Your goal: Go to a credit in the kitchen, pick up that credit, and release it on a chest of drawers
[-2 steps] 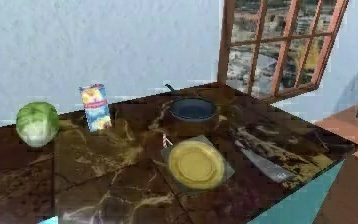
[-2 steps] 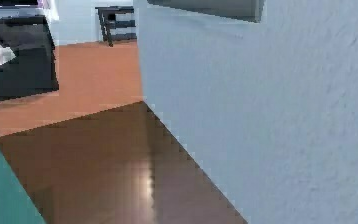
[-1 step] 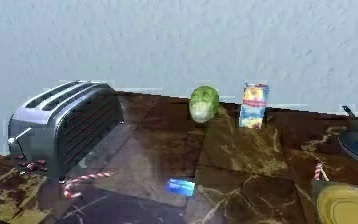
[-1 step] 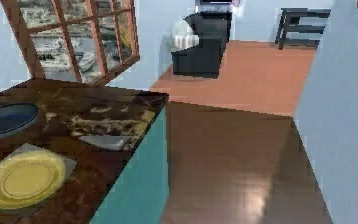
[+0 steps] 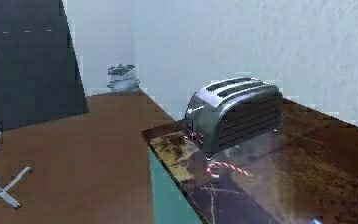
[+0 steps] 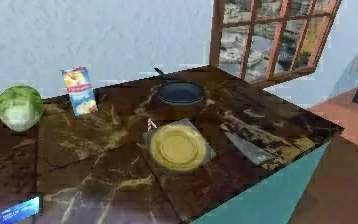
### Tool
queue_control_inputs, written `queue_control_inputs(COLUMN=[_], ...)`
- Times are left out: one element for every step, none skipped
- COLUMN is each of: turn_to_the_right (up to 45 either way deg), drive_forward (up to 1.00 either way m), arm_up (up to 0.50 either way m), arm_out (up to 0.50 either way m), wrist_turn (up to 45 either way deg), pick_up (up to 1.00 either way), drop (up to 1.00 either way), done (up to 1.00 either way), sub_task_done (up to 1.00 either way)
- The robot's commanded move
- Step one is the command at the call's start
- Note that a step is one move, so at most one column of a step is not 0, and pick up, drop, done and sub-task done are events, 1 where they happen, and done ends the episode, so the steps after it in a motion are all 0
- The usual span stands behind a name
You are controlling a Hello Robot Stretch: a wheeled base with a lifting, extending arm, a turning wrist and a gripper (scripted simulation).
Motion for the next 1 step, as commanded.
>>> queue_control_inputs(turn_to_the_right=[-36.0], drive_forward=[0.00], arm_up=[0.00], arm_out=[0.00], wrist_turn=[0.0], pick_up=[0.00], drop=[0.00], done=[0.00], sub_task_done=[0.00])
